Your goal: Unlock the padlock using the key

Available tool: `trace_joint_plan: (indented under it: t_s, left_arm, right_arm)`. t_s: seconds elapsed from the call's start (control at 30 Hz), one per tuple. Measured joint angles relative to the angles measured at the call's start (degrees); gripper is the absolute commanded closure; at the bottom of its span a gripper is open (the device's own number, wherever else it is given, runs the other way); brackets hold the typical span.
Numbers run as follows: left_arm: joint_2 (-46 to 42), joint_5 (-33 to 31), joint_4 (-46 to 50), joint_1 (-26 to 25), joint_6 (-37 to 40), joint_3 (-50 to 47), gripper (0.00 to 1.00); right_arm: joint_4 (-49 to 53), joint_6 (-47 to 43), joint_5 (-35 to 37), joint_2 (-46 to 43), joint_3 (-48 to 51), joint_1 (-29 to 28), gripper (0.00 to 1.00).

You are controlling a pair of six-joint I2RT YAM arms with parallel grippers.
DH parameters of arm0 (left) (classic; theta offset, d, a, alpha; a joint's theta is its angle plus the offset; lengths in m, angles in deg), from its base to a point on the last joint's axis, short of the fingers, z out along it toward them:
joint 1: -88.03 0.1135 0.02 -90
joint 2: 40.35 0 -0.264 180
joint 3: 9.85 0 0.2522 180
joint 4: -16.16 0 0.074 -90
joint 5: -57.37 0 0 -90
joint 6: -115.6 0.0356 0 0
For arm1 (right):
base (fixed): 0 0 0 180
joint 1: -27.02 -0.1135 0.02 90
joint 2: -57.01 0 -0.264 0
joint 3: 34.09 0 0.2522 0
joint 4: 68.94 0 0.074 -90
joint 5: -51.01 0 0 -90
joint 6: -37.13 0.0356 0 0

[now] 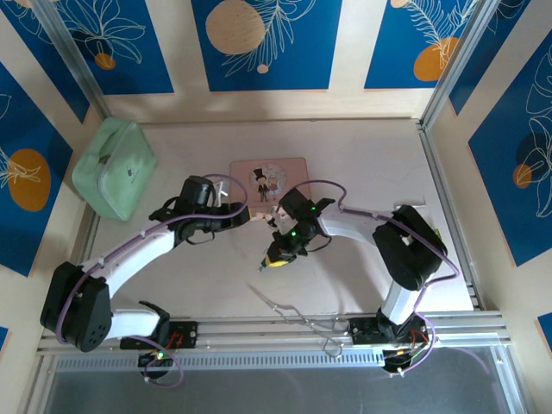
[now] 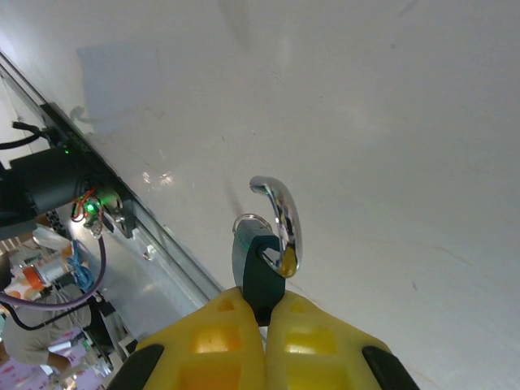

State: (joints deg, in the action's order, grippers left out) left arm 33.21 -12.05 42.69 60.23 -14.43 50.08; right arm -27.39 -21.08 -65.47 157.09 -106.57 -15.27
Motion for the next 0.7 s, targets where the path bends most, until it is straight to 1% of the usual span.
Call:
trace_joint_plan:
  t_s: [0.27,0.63,0.7]
  left_arm:
    - [0.07,-0.02,-0.39,-0.76,-0.24,-0.92,0.44]
    - [0.11,-0.04,-0.55,-0.94,-0.63,-0.92,0.45]
    - [0.11,-0.07,-0.55,-1.01,-0.61,-0.92,0.45]
  right_arm:
    - [-1.03,0.15,2.08,2.78,-0.96,-0.2,1.0]
    - [-1.73,0.17,2.51,5.18,-1.27,0.96,1.0]
    - [-2.19,0.2,2.54,5.18,-1.11,1.31,0.96]
